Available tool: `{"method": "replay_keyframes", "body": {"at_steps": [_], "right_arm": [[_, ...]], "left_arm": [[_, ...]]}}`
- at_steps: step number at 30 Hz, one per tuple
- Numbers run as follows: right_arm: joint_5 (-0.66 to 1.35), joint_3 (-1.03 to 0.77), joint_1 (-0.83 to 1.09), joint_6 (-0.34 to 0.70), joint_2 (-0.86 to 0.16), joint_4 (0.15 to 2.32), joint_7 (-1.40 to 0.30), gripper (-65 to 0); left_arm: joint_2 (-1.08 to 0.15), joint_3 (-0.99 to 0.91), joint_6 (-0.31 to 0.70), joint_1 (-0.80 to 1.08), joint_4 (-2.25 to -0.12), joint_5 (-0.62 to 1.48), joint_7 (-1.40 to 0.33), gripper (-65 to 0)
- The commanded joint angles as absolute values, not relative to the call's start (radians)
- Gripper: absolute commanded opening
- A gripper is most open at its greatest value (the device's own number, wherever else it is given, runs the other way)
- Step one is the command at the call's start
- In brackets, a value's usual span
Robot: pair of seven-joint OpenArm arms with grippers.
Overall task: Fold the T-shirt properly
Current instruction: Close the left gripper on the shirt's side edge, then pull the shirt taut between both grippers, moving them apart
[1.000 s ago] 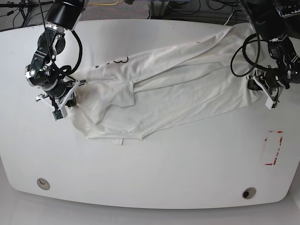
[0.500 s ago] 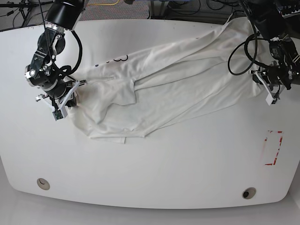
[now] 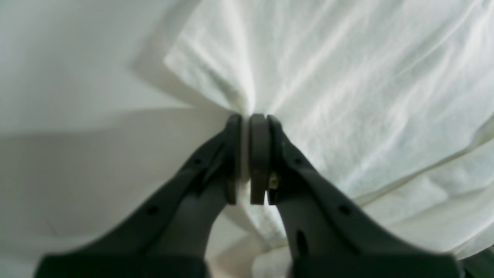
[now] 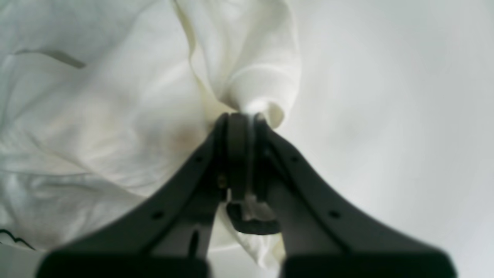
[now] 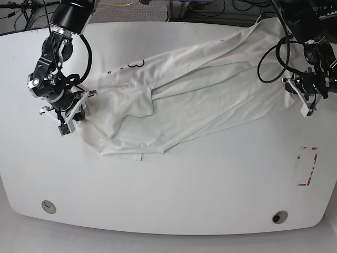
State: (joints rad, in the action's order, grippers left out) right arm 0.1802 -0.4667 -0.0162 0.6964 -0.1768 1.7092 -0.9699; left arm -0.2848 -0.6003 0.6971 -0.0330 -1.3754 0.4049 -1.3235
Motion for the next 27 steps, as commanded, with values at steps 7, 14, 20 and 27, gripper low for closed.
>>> {"method": "replay_keyframes", "body": {"at_steps": [7, 14, 20, 27], "right_arm": [[0.188, -0.47, -0.029, 0.698, -0.19, 1.74, -0.946, -64.9], [0.186, -0.471, -0.029, 0.698, -0.191, 1.761, -0.94, -64.8], [0.188, -0.47, -0.03, 0.698, -0.192, 1.774, -0.946, -64.7], [0.188, -0.47, -0.035, 0.698, -0.197, 1.785, -0.953, -64.5]], "left_arm": [[-0.326, -0.609, 0.698, 0.012, -1.481, 0.405, -1.327, -62.3], [-0.335, -0.596, 0.698, 0.046, -1.682, 0.424, -1.341, -62.6], [-0.334, -0.591, 0.698, 0.047, -1.713, 0.425, -1.343, -63.1], [-0.327, -0.586, 0.698, 0.017, -1.719, 0.421, -1.351, -63.6]]}}
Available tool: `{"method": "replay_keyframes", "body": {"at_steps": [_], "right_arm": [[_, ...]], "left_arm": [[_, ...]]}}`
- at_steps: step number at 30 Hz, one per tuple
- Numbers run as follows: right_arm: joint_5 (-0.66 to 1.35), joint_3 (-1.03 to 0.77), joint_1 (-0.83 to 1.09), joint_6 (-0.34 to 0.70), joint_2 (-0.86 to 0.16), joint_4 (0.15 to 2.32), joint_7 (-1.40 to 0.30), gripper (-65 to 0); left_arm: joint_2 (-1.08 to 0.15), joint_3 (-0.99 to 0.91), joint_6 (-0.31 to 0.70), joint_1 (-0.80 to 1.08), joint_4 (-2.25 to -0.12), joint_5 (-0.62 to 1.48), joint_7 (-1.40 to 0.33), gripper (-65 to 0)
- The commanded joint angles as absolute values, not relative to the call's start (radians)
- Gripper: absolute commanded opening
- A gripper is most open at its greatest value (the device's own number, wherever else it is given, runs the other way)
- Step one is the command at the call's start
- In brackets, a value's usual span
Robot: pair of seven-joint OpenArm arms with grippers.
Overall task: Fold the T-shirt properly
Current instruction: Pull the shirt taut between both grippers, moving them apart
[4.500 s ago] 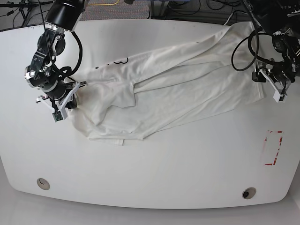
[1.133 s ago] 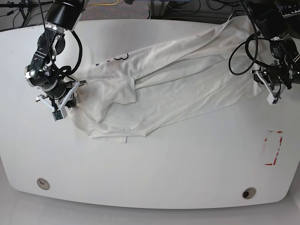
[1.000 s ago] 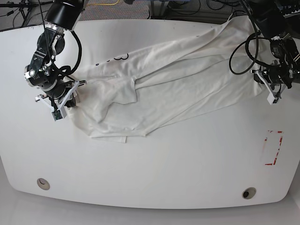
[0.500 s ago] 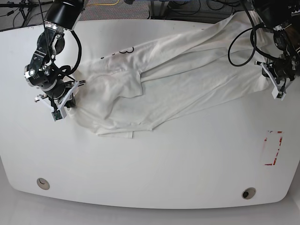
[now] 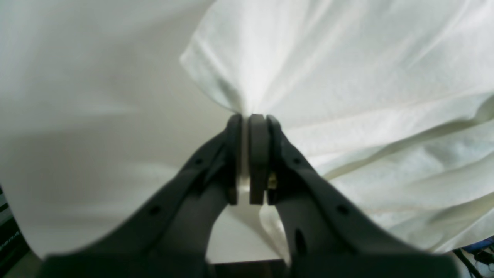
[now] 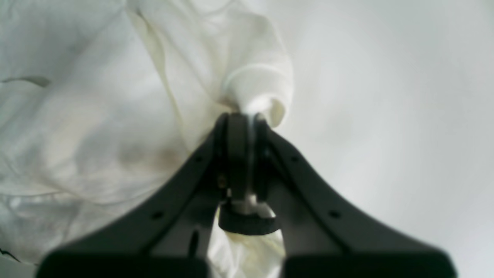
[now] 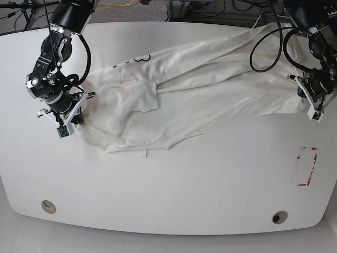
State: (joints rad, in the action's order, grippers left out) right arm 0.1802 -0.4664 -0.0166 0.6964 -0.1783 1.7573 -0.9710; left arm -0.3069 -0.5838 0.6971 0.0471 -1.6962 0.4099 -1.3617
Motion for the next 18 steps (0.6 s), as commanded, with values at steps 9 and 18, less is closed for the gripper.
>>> {"method": "replay_keyframes", "body": {"at_steps": [9, 18], "right_arm": [[0.191, -0.472, -0.051, 0.698, -0.212, 1.77, -0.954, -64.5], [0.189, -0.474, -0.079, 0.698, -0.23, 1.74, -0.955, -64.3]], "left_arm": [[-0.306, -0.603, 0.698, -0.08, -1.754, 0.417, -1.394, -63.9], [-0.306, -0.597, 0.698, -0.141, -1.74, 0.417, -1.396, -64.4]]}}
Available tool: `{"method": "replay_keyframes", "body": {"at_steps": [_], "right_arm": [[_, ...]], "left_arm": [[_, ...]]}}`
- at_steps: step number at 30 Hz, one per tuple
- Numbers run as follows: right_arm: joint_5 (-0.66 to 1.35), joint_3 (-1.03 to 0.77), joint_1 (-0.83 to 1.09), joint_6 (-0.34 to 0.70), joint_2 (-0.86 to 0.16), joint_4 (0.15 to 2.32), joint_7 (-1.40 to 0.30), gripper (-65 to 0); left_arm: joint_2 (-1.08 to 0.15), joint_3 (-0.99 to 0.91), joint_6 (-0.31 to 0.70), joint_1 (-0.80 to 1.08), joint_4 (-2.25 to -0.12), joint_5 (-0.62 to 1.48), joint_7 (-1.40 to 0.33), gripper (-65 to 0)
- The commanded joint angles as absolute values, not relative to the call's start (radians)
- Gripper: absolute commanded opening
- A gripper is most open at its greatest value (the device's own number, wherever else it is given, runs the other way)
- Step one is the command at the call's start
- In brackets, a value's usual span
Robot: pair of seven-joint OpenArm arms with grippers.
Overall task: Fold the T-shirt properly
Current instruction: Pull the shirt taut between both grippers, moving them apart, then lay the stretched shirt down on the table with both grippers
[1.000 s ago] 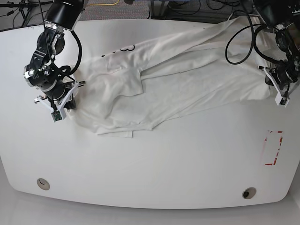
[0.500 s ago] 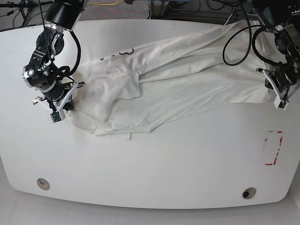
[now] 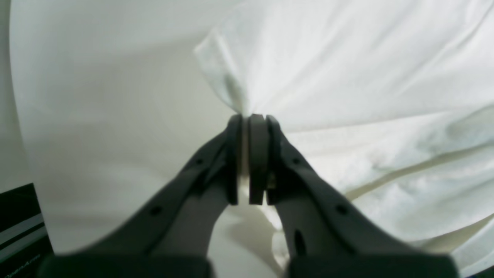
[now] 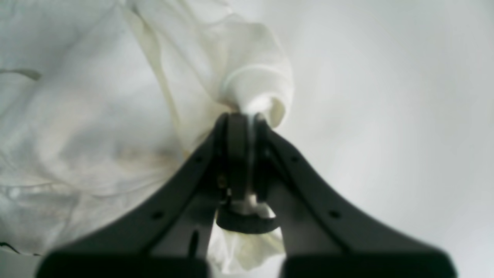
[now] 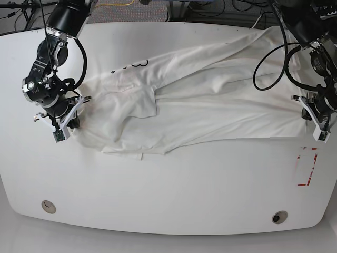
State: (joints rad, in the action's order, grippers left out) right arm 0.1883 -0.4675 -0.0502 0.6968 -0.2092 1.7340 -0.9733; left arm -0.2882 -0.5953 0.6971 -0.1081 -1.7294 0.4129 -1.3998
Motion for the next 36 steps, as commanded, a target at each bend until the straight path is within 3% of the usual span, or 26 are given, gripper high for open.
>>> {"method": "replay_keyframes", "body": {"at_steps": [1, 18, 20, 24, 28, 30, 34, 36], "right_arm": [[0.19, -0.473, -0.083, 0.698, -0.233, 1.736, -0.955, -64.3], [0.188, -0.459, -0.264, 0.698, -0.314, 1.602, -0.967, -64.2], [0.187, -0.461, -0.262, 0.698, -0.319, 1.6, -0.974, -63.7], [0.188, -0.457, -0.259, 0.698, -0.312, 1.608, -0.977, -63.7], [0.19, -0.456, -0.257, 0.698, -0.309, 1.615, -0.982, -63.7], [0.193, -0.456, -0.252, 0.698, -0.307, 1.62, -0.979, -63.4], [0.194, -0.455, -0.246, 0.698, -0.304, 1.634, -0.982, -63.3], [0.194, -0.454, -0.241, 0.698, -0.302, 1.641, -0.983, -63.4]], "left_arm": [[-0.306, -0.597, 0.698, -0.147, -1.741, 0.417, -1.396, -64.5], [-0.317, -0.54, 0.698, -0.341, -1.708, 0.407, -1.396, -63.5], [-0.332, -0.503, 0.698, -0.339, -1.711, 0.409, -1.39, -61.7], [-0.351, -0.451, 0.698, -0.33, -1.7, 0.406, -1.362, -50.8], [-0.363, -0.415, 0.698, -0.328, -1.698, 0.404, -1.346, -44.6], [-0.365, -0.419, 0.698, -0.331, -1.693, 0.404, -1.355, -45.9], [-0.361, -0.434, 0.698, -0.338, -1.702, 0.406, -1.388, -57.9], [-0.361, -0.443, 0.698, -0.338, -1.701, 0.405, -1.39, -58.9]]}}
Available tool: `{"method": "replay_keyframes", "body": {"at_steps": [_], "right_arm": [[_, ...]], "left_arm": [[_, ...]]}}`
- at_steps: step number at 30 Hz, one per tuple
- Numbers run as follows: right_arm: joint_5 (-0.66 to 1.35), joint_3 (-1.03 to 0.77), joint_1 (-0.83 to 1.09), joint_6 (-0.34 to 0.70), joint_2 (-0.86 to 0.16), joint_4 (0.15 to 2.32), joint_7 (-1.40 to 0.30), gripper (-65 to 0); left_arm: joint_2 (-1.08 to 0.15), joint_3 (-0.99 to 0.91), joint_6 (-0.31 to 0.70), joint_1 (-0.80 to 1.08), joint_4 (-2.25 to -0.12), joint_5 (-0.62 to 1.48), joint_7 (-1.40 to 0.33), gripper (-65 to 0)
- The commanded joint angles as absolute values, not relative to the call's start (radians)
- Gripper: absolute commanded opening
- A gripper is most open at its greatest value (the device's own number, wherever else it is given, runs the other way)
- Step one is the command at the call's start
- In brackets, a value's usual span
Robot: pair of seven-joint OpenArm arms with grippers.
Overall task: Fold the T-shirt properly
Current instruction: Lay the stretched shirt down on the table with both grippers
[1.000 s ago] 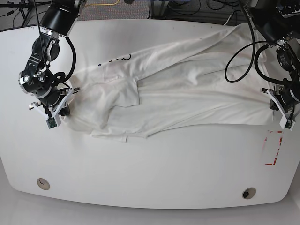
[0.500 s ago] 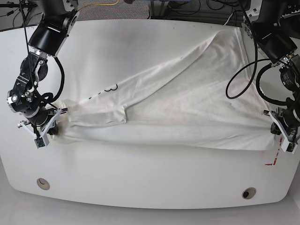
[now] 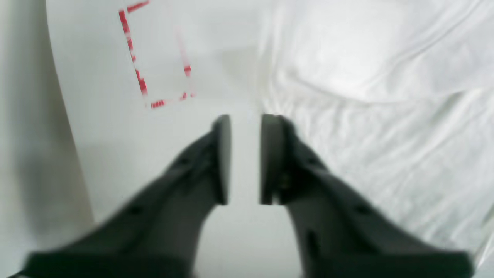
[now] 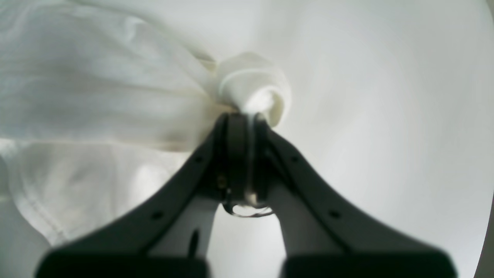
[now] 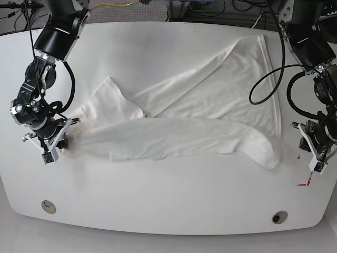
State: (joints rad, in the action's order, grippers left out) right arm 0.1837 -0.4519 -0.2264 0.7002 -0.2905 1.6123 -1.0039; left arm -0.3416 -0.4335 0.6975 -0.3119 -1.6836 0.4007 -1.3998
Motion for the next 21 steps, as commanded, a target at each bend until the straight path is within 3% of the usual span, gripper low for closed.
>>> {"method": "replay_keyframes", "body": {"at_steps": [1, 4, 10, 14, 18, 21], "right_arm": [[0.194, -0.455, -0.238, 0.698, -0.301, 1.643, -0.983, -63.4], [0.187, -0.464, -0.232, 0.698, -0.296, 1.647, -0.985, -63.5], [0.187, -0.469, -0.219, 0.698, -0.29, 1.649, -0.988, -63.3], [0.19, -0.475, -0.222, 0.698, -0.293, 1.656, -0.989, -63.3], [0.19, -0.478, -0.238, 0.698, -0.303, 1.658, -0.981, -63.4], [0.193, -0.484, -0.242, 0.698, -0.306, 1.667, -0.98, -63.4]], "left_arm": [[-0.36, -0.449, 0.698, -0.338, -1.696, 0.405, -1.389, -59.1], [-0.362, -0.503, 0.698, -0.338, -1.639, 0.397, -1.359, -59.8], [-0.364, -0.548, 0.698, -0.334, -1.576, 0.383, -1.332, -48.6], [-0.367, -0.536, 0.698, -0.32, -1.569, 0.38, -1.323, -45.5], [-0.373, -0.505, 0.698, -0.316, -1.568, 0.393, -1.336, -49.0], [-0.374, -0.49, 0.698, -0.314, -1.569, 0.398, -1.342, -57.3]]}}
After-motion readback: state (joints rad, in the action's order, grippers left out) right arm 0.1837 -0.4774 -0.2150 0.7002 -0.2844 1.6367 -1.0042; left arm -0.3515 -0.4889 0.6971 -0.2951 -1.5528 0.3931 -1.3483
